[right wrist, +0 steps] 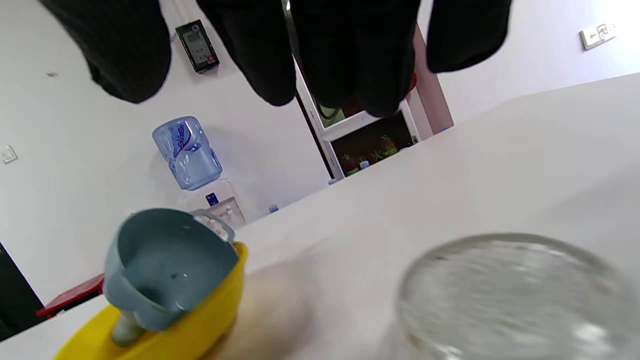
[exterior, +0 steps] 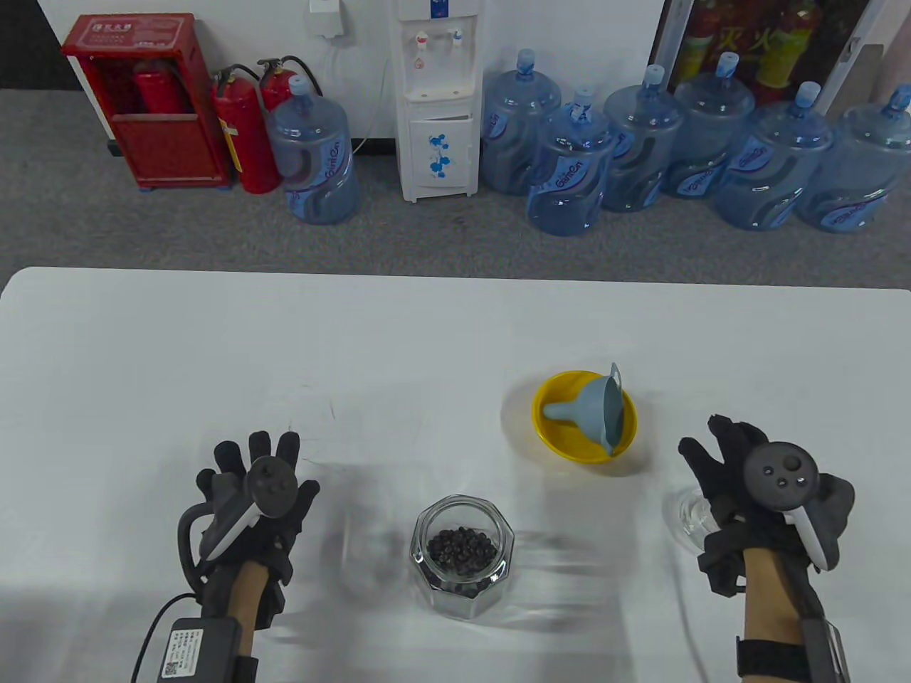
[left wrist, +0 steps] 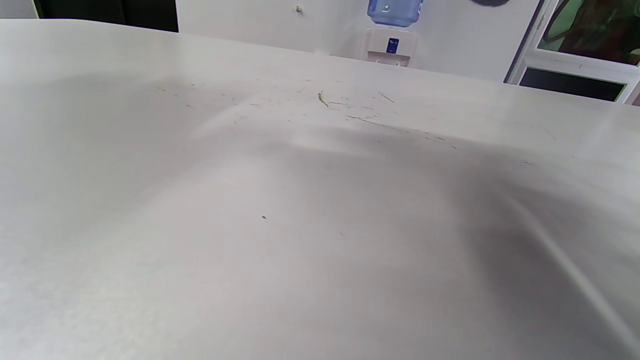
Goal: Transfer coffee beans through funnel into glass jar
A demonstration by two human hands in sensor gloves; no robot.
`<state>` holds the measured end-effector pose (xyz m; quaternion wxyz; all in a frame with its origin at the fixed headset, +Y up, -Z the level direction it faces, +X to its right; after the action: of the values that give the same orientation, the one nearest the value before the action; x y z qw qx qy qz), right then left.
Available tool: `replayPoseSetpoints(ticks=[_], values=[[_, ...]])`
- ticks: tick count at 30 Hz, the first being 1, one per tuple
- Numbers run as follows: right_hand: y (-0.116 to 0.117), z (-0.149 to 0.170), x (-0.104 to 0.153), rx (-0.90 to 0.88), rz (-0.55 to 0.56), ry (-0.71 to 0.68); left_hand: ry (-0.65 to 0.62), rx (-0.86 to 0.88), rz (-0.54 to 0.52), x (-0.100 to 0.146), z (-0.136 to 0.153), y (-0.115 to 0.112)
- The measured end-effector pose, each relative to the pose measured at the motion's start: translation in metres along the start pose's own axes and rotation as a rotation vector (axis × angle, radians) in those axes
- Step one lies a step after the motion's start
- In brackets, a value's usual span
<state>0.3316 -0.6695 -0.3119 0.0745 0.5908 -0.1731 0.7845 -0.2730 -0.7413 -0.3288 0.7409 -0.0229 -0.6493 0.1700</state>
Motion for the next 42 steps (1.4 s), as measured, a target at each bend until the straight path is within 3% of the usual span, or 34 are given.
replayPoseSetpoints(ticks=[4, 8, 11, 14, 19, 34, 42], values=[[0.004, 0.012, 0.006, 0.078, -0.047, 0.021, -0.004, -0.002, 0.0, 0.0, -0.001, -0.001], [0.019, 0.023, 0.008, 0.202, -0.229, 0.084, -0.008, -0.002, -0.001, 0.0, -0.002, -0.002], [0.034, 0.031, 0.01, 0.198, -0.331, 0.143, -0.011, -0.002, 0.0, 0.0, -0.003, -0.002], [0.045, 0.031, 0.011, 0.216, -0.341, 0.147, -0.01, -0.003, 0.001, 0.0, -0.002, -0.002], [0.059, 0.025, 0.011, 0.444, -0.357, 0.174, -0.007, -0.001, 0.0, 0.001, -0.002, -0.002], [0.063, 0.022, 0.004, 0.425, -0.244, 0.163, -0.005, -0.002, -0.002, 0.001, 0.0, -0.001], [0.03, -0.009, 0.011, 0.194, -0.115, 0.082, 0.005, -0.001, -0.014, 0.001, 0.002, 0.002]])
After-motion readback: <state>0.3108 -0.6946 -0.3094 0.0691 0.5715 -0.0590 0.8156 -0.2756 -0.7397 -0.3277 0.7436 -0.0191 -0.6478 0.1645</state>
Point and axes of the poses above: the tracker on the back of each hand, its own z axis roughly to the little-finger side, its own x axis roughly from the fingertips to the wrist, y = z × x, the point moved 3 cm from there along -x, roughly from the wrist to the fingertips, and after that the axes turned 4 degrees about x, right-handed, at the moved point
